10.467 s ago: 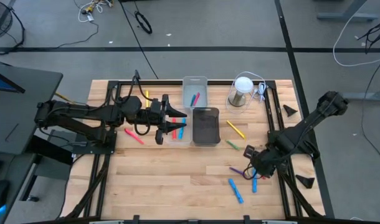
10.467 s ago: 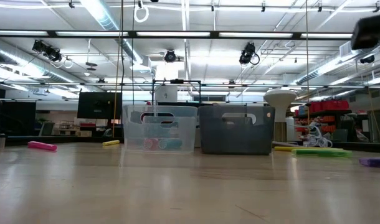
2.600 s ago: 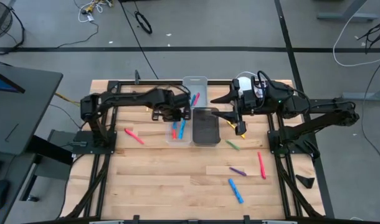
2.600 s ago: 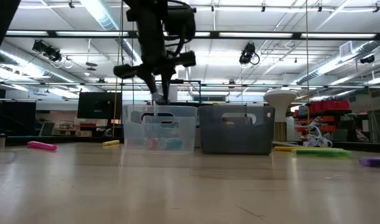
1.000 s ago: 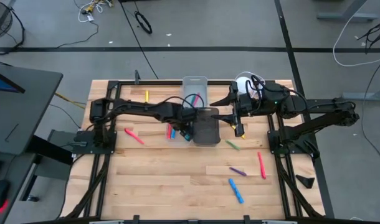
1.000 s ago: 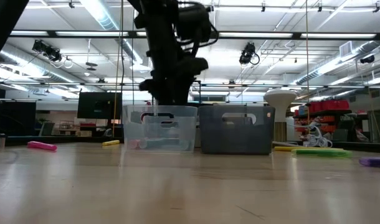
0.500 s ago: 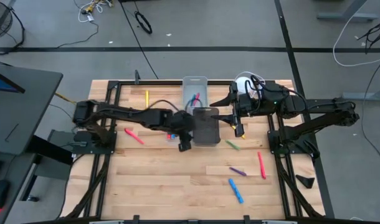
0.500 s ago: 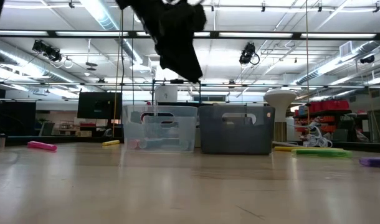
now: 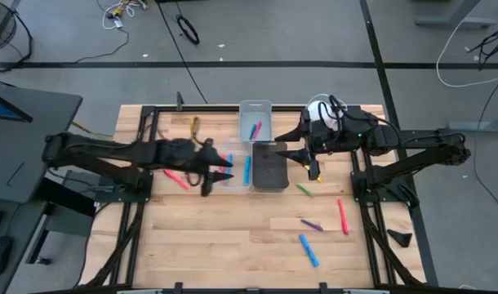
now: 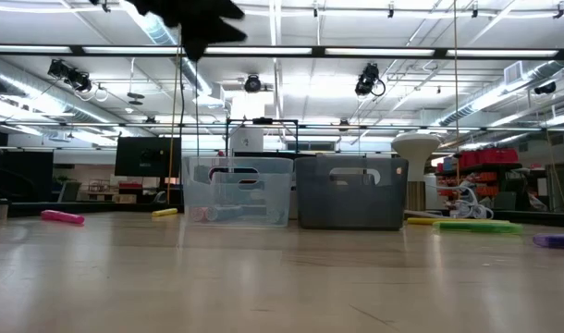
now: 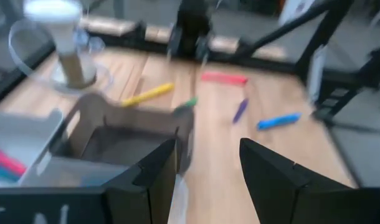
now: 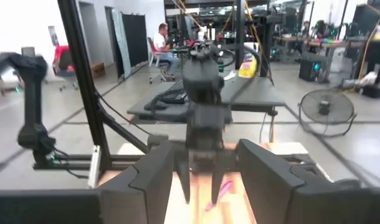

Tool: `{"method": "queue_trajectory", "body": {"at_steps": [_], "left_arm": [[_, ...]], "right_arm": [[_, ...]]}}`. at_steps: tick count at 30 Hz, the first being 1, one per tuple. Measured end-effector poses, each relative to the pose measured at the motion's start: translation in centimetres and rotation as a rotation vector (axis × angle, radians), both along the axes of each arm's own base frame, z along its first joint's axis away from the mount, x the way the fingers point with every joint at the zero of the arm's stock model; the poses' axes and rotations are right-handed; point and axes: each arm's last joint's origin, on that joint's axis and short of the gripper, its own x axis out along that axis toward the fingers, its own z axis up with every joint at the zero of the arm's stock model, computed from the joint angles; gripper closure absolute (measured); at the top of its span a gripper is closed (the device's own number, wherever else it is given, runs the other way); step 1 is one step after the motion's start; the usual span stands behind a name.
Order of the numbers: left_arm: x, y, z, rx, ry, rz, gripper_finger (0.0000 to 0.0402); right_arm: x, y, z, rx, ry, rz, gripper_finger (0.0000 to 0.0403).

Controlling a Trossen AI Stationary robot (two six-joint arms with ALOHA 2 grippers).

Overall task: Pick & Place Markers
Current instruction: Put the blue highlighter into the transparent bin

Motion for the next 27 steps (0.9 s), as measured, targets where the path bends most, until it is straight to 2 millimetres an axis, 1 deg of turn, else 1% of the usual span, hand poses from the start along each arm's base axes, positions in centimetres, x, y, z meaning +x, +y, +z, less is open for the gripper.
{"method": "queue_trajectory", "body": {"at_steps": [3,5,9,12,17,19,24,27], "left_arm": [[-1.9,-0.2,1.3,-0.004,-0.106,-0.013,0.0221],[-3.2,-0.4,1.6,-0.002,-0.140,-0.012,0.0221],[-5.0,-0.5,2.3,-0.005,-0.224,-0.017,0.0221],[-5.9,-0.6,2.8,-0.009,-0.280,-0.021,0.0220],[-6.2,-0.5,2.7,-0.011,-0.280,-0.016,0.0220],[-6.1,-0.5,2.7,-0.015,-0.276,-0.018,0.0220],[-6.0,-0.6,2.6,-0.040,-0.271,-0.031,0.0220],[-6.1,-0.7,2.6,-0.048,-0.269,-0.061,0.0220]], "right_arm": [[0.1,0.1,-0.1,0.042,0.011,0.001,0.0218],[0.3,0.1,-0.3,0.066,0.020,0.000,0.0218],[0.7,0.2,-0.6,0.166,0.040,-0.005,0.0218],[1.0,0.7,-1.0,0.241,0.073,0.000,0.0220],[1.2,2.4,-1.4,0.307,0.095,-0.085,0.0237],[1.0,3.1,-1.8,0.367,0.130,-0.122,0.0247],[0.3,4.4,-3.7,0.640,0.333,-0.204,0.0274],[-0.3,5.3,-4.6,0.812,0.465,-0.216,0.0290]]}}
